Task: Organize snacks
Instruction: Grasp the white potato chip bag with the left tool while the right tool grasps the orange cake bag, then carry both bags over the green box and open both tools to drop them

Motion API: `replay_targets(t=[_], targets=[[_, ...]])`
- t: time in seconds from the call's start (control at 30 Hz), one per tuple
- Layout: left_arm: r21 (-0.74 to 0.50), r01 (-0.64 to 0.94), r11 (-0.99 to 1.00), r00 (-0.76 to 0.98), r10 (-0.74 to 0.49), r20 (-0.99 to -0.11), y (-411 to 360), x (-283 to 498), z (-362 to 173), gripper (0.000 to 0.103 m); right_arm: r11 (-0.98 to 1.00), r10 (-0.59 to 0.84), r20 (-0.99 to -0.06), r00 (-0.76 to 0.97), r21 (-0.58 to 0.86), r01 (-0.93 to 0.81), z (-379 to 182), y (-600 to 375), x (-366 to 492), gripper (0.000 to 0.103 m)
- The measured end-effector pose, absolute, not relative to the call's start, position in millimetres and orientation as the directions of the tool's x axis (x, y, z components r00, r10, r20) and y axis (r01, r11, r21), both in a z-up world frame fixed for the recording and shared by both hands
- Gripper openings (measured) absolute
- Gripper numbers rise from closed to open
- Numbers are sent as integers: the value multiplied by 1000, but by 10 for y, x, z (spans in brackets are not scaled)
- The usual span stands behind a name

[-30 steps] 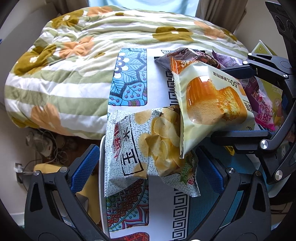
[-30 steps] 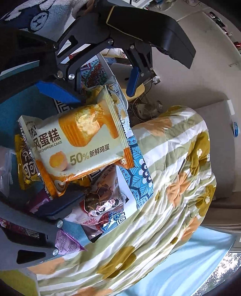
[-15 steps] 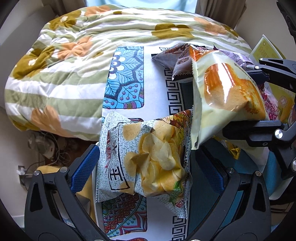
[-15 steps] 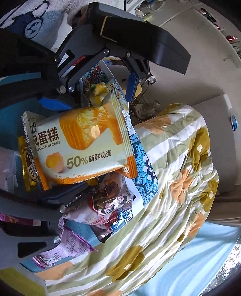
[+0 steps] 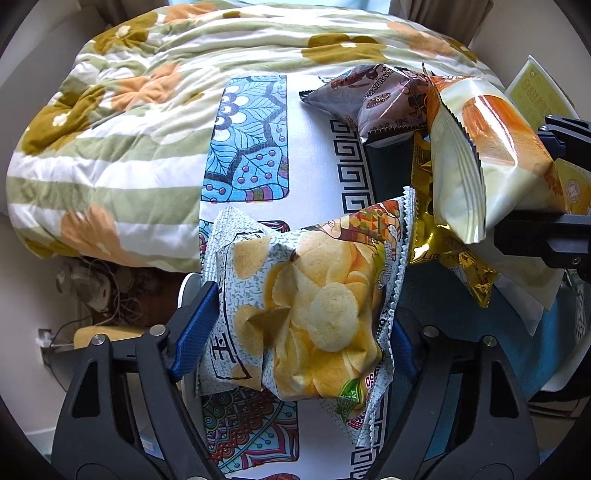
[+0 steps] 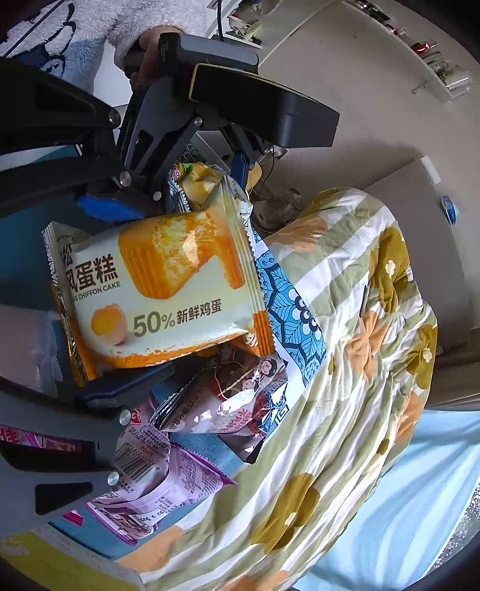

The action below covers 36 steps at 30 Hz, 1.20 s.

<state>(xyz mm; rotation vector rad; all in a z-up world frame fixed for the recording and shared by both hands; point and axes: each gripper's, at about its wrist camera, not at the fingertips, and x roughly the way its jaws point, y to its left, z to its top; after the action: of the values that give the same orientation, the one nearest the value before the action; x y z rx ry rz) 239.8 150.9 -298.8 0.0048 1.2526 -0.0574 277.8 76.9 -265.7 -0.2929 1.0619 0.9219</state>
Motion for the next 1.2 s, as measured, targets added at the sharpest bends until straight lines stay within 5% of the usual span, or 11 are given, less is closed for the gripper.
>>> replay_targets(t=[0.77,1.2], targets=[[-3,153,988,426,-69,-902,1455,2042,-2122,73,739,499,-806,320,203,-642,-2157,563,2326,63],[-41,311,949,541,-212,-814,626,2295,-1198,73,934,344,-746,570,212,-287,-1426,-387,1987,63]])
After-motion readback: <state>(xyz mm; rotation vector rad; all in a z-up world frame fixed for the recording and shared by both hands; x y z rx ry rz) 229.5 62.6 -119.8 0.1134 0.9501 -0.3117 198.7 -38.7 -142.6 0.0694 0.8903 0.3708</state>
